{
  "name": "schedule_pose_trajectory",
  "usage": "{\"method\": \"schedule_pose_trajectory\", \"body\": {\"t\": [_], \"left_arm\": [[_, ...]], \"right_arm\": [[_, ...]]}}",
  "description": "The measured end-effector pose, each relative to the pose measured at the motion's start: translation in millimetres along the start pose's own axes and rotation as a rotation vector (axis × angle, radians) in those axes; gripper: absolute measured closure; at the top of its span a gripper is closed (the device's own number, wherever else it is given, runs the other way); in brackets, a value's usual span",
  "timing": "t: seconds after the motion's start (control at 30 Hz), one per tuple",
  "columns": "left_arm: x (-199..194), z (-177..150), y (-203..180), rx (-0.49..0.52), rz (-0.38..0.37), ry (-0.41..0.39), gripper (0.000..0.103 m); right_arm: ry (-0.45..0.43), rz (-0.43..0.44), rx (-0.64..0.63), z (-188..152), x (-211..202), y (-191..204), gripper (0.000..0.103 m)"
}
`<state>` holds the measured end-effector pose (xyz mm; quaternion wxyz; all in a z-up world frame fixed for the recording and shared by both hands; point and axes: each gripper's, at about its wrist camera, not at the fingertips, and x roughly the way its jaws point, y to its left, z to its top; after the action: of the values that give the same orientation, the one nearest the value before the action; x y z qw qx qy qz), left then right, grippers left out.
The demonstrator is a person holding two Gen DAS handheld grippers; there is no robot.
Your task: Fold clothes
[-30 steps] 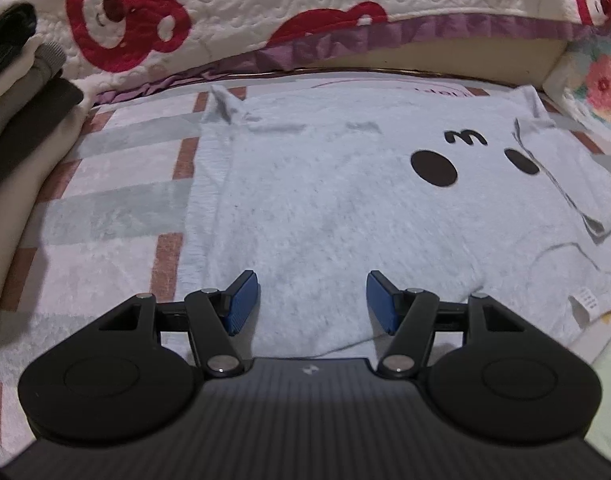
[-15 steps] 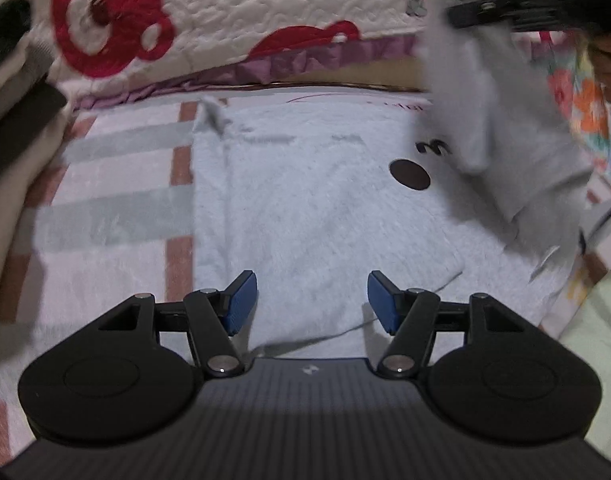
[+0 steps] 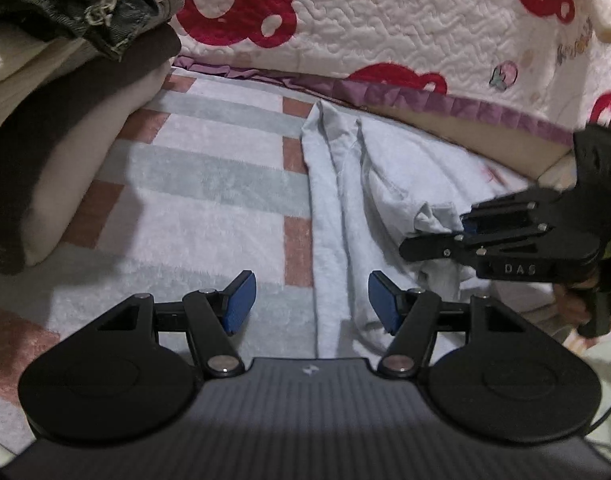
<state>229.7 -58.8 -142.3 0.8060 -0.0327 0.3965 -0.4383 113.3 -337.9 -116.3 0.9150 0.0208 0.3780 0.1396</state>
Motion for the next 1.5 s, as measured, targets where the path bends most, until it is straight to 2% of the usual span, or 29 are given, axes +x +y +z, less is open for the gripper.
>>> {"method": "schedule_pose_trajectory", "body": {"t": [0.13,0.23,0.3,0.43,0.5,0.63,0.73,0.8,0.87,0.9,0.97,1.0,1.1,1.2,1.3,1.4,1.43,1.5], "left_arm": [[4,8,12,-0.180,-0.154,-0.015,0.043],[10,15,17,-0.269,-0.264,-0.033,0.044],[20,18,19,-0.320,-0.297,-0.044,0.044],[43,23,19,-0.399,-0.346,-0.036,0.044],[56,24,17,-0.416,-0.367,0.003,0.044],[80,24,12,-0.451,-0.422,0.094,0.044],[91,20,3,-0.416,-0.387,0.156,0.044],[98,17,-4,-0.389,-0.359,0.198,0.044],[106,17,-15,-0.339,-0.311,0.221,0.050],[106,18,-20,-0.309,-0.283,0.211,0.057],[107,22,-31,-0.233,-0.185,0.204,0.088],[107,24,-37,-0.195,-0.155,0.194,0.093],[97,29,-56,-0.086,-0.107,0.150,0.096],[66,37,-81,0.049,-0.093,0.019,0.097],[55,39,-74,-0.006,-0.037,0.006,0.097],[70,24,-56,-0.033,0.061,0.065,0.097],[69,20,-51,-0.040,0.064,0.070,0.097],[59,17,-54,-0.001,0.043,0.030,0.097]], "right_arm": [[-0.103,0.101,0.072,0,-16,-13,0.092],[-0.100,0.110,0.058,1,-15,-14,0.092],[-0.087,0.096,0.060,-2,-11,-10,0.092],[-0.082,0.072,-0.028,-5,-7,8,0.092],[-0.093,0.097,-0.040,-2,-11,14,0.092],[-0.054,0.062,-0.179,-5,-10,35,0.092],[0.002,0.035,-0.274,-13,-17,49,0.084],[0.040,0.016,-0.338,-18,-21,59,0.063],[0.043,0.004,-0.370,-26,-43,64,0.062],[0.049,-0.021,-0.376,-33,-54,64,0.060],[0.070,-0.076,-0.369,-46,-75,58,0.059],[0.082,-0.102,-0.353,-53,-84,52,0.056],[0.101,-0.129,-0.300,-66,-98,37,0.055],[0.118,-0.152,-0.247,-79,-110,23,0.055],[0.135,-0.175,-0.194,-92,-123,9,0.055],[0.158,-0.171,-0.205,-96,-119,11,0.055],[0.160,-0.170,-0.209,-97,-119,11,0.056],[0.163,-0.167,-0.216,-99,-118,13,0.058]]}}
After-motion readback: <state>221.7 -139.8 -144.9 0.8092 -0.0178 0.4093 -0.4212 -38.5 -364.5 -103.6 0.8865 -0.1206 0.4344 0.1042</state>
